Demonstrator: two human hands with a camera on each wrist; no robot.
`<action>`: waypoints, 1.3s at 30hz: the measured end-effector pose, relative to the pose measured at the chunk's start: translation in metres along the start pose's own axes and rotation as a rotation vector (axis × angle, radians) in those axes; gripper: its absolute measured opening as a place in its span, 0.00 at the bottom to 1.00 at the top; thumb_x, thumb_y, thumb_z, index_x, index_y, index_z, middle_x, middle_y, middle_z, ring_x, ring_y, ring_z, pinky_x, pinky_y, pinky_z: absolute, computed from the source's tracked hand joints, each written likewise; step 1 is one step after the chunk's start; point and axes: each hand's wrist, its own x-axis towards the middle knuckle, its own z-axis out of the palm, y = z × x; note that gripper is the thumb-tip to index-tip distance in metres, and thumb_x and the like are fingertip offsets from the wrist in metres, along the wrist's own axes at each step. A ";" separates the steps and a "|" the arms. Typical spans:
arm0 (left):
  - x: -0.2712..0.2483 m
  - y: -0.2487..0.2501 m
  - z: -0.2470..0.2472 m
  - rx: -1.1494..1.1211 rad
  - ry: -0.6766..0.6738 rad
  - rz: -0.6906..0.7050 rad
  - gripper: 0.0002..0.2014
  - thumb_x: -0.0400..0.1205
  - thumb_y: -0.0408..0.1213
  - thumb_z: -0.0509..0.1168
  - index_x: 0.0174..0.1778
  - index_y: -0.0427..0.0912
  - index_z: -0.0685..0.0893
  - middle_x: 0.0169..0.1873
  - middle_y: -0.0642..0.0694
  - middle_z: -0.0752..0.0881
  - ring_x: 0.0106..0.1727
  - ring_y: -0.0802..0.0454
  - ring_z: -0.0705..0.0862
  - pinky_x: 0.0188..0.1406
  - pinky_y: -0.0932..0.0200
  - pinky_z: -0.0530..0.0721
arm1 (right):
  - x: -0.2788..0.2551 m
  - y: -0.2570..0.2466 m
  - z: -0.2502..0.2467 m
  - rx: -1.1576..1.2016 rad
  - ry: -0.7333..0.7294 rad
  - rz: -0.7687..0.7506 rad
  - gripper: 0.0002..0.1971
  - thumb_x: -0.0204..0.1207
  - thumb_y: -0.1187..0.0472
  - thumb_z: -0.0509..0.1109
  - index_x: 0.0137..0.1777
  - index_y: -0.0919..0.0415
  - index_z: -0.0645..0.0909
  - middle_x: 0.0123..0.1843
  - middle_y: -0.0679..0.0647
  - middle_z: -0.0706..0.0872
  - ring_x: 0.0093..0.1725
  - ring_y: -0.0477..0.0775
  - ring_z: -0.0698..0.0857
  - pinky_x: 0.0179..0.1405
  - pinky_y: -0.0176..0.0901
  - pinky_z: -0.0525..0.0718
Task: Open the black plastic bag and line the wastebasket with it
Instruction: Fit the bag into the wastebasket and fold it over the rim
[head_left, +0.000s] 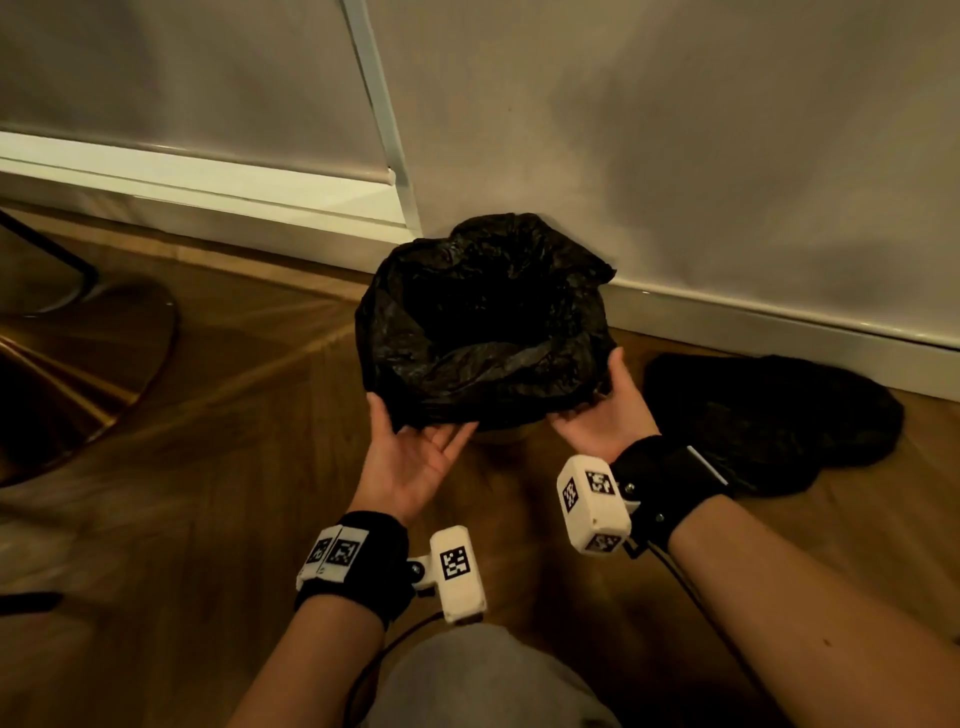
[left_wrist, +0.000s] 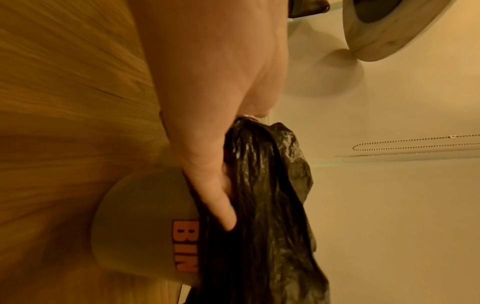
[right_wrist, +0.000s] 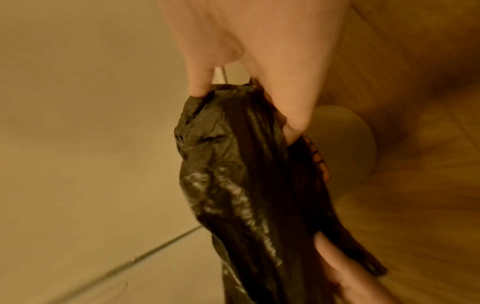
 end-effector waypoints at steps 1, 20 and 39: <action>-0.003 -0.002 0.001 0.039 -0.019 0.002 0.32 0.78 0.62 0.61 0.74 0.47 0.75 0.69 0.36 0.83 0.69 0.37 0.82 0.65 0.36 0.81 | -0.001 0.001 -0.002 -0.029 0.014 -0.009 0.26 0.80 0.42 0.62 0.70 0.61 0.75 0.63 0.63 0.82 0.64 0.62 0.80 0.61 0.52 0.80; -0.001 0.033 0.010 0.182 0.116 0.063 0.33 0.81 0.66 0.54 0.82 0.56 0.64 0.72 0.41 0.77 0.68 0.34 0.79 0.70 0.27 0.72 | 0.010 -0.030 0.011 -0.388 0.427 -0.290 0.56 0.47 0.30 0.79 0.77 0.40 0.60 0.68 0.53 0.77 0.63 0.64 0.81 0.61 0.71 0.78; 0.024 0.037 0.036 0.097 0.316 0.144 0.13 0.88 0.48 0.57 0.55 0.43 0.81 0.71 0.43 0.81 0.67 0.44 0.81 0.52 0.50 0.82 | 0.015 -0.054 0.035 -0.400 0.280 -0.007 0.30 0.86 0.43 0.49 0.81 0.61 0.62 0.81 0.62 0.67 0.79 0.63 0.67 0.74 0.55 0.67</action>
